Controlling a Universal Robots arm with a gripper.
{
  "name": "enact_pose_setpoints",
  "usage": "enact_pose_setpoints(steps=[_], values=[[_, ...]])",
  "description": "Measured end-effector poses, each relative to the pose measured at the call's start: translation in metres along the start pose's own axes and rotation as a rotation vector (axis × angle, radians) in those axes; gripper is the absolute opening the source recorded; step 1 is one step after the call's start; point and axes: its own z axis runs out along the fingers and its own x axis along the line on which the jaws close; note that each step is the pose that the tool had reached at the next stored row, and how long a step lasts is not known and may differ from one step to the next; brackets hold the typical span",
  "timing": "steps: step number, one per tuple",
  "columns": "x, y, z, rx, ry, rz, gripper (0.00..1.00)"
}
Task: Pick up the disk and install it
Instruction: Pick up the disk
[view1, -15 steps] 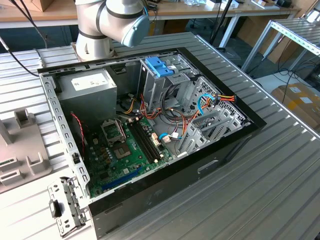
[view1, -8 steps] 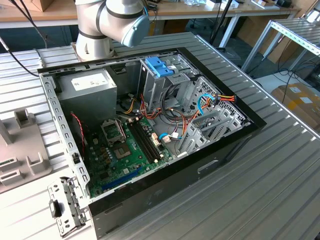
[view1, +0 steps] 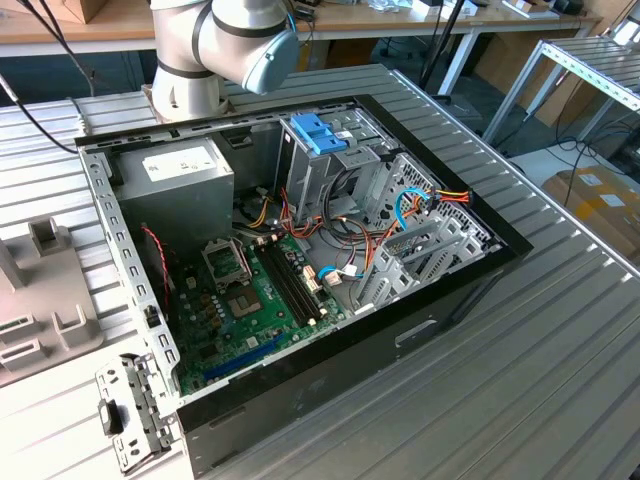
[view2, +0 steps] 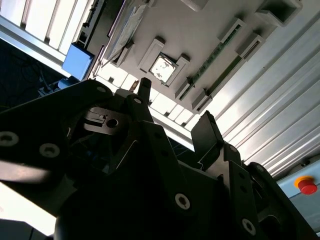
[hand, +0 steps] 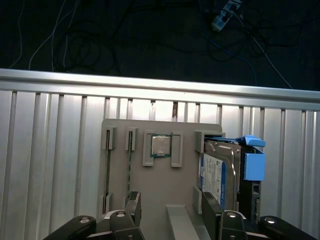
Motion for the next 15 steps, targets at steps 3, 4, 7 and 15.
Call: enact_pose_setpoints(steps=[3,4,7,15], values=[[-0.0006,0.0,0.0006,0.0002,-0.0002,0.0,0.6],[-0.0011,-0.0001,0.0007,0.0,0.0,0.0,0.6],[-0.0054,-0.0004,0.0011,0.0,0.0,0.0,0.6],[-0.0203,-0.0013,0.003,0.0001,-0.0001,0.0,0.6]])
